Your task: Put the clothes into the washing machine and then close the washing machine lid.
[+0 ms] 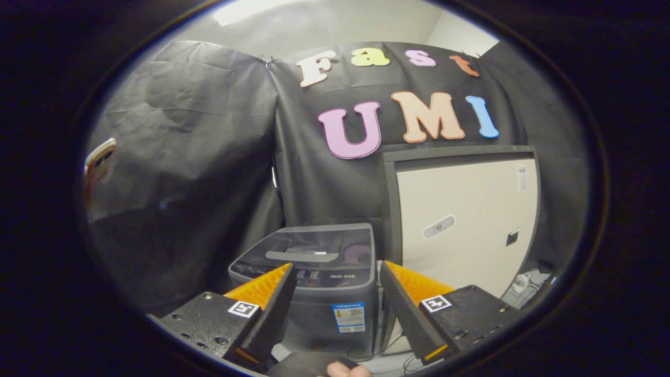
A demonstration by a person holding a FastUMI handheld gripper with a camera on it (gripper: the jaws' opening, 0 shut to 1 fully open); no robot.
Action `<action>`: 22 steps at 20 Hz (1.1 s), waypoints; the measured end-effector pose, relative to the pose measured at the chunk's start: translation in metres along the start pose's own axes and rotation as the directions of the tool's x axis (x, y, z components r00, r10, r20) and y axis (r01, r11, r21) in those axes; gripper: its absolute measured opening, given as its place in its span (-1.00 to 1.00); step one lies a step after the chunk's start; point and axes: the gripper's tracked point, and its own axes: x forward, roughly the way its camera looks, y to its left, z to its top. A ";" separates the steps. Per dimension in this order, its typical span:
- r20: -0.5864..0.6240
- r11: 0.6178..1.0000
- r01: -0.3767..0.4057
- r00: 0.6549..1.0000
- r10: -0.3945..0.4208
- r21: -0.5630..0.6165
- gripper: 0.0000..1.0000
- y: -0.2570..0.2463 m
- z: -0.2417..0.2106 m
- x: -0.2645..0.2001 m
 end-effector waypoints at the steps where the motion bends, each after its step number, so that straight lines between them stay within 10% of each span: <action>1: 0.007 1.000 -0.003 1.000 0.003 0.012 0.93 -0.001 -0.001 -0.004; 22: 0.040 0.998 0.065 0.997 -0.065 0.014 0.94 -0.006 -0.032 -0.084</action>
